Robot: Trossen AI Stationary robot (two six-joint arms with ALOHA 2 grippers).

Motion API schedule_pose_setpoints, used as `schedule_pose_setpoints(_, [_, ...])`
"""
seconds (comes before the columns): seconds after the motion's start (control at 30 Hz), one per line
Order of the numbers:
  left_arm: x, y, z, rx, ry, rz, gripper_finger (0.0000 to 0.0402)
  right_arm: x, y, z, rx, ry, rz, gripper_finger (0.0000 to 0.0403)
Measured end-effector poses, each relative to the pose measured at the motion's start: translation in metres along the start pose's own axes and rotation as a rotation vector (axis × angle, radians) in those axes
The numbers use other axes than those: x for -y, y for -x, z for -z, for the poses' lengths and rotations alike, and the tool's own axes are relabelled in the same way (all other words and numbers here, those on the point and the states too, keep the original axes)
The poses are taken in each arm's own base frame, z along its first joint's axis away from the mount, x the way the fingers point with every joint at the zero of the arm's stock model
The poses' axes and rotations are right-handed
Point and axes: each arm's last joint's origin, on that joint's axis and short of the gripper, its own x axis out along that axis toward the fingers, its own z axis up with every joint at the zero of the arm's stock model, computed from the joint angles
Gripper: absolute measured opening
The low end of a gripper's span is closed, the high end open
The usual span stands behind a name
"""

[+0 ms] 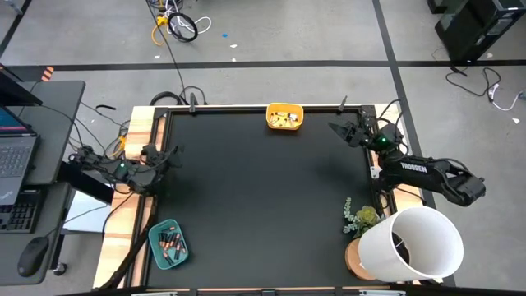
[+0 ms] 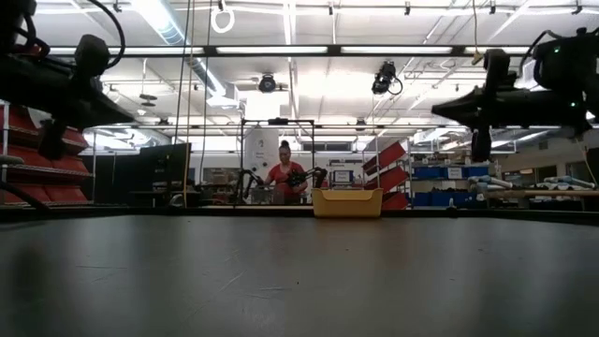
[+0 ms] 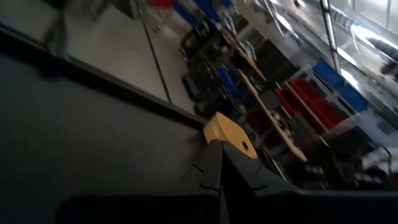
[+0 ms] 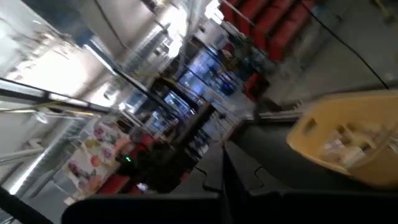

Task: Sort batteries
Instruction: Return to Home Position

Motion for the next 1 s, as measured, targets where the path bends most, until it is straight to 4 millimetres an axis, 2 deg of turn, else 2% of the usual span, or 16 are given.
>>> schedule_pose_setpoints(0.13, [-0.002,-0.001,-0.003,0.089,-0.019,-0.049,0.0013,0.007,0.003,0.001,-0.023,-0.021,0.052,0.0001])
schedule_pose_setpoints(0.3, [-0.003,-0.002,-0.006,0.179,-0.038,-0.098,0.0018,0.014,0.005,0.004,-0.052,0.040,0.104,0.0001])
schedule_pose_setpoints(0.63, [-0.002,-0.003,-0.004,0.092,-0.038,-0.058,0.0024,0.014,0.005,0.004,-0.054,0.033,0.107,0.0001])
schedule_pose_setpoints(0.8, [-0.003,-0.002,-0.007,0.191,-0.197,-0.123,0.0024,0.014,0.005,0.004,-0.055,0.032,0.108,0.0002])
schedule_pose_setpoints(0.9, [-0.004,-0.002,-0.007,0.209,-0.241,-0.139,0.0025,0.008,0.005,0.003,-0.047,0.045,0.087,0.0001])
schedule_pose_setpoints(1.0, [-0.003,-0.002,-0.005,0.137,-0.245,-0.098,0.0025,-0.003,0.006,0.003,-0.024,0.078,0.041,0.0002])
